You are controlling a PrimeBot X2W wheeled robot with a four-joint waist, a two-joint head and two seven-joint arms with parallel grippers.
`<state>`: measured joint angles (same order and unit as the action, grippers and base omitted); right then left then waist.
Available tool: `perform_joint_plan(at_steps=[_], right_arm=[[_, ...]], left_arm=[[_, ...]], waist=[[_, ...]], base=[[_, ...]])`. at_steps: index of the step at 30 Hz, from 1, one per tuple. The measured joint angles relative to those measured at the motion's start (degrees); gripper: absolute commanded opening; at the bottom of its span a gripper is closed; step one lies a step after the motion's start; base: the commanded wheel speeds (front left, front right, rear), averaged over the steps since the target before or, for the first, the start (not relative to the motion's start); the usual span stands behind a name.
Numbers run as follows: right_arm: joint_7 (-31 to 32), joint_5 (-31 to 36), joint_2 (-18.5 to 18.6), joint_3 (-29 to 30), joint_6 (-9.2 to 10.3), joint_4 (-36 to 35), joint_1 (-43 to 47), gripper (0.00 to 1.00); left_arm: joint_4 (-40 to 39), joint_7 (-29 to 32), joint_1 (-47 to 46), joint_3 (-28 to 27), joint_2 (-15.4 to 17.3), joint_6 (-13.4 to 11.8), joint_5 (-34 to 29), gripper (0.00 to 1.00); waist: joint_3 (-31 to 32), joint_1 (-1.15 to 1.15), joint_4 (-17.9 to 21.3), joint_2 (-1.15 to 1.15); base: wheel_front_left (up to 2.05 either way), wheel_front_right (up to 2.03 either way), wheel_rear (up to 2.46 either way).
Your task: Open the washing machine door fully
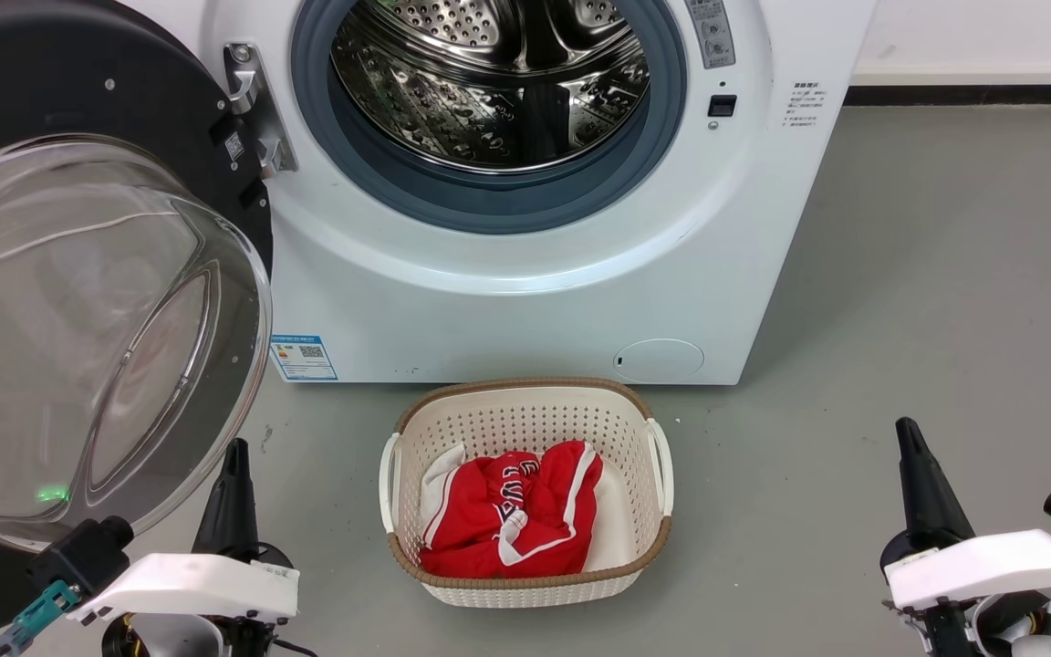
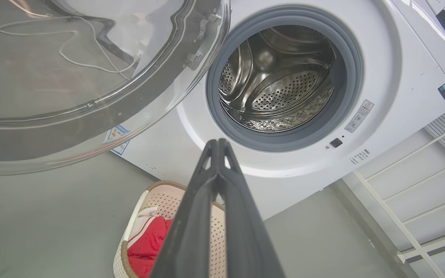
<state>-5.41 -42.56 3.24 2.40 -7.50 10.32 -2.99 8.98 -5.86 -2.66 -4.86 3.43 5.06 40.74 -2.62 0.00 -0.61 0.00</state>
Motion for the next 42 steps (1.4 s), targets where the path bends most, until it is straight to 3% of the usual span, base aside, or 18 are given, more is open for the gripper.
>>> perform_joint_plan(at_steps=[42], right_arm=[[6.3,-28.4,0.2,1.8,0.00,2.1,-1.6,0.00]], left_arm=[[2.8,7.0,-1.8,-1.0,-0.3,1.3,29.0,0.00]], waist=[[1.1,0.00,0.3,0.00]], base=[[0.00,0.00,0.00]])
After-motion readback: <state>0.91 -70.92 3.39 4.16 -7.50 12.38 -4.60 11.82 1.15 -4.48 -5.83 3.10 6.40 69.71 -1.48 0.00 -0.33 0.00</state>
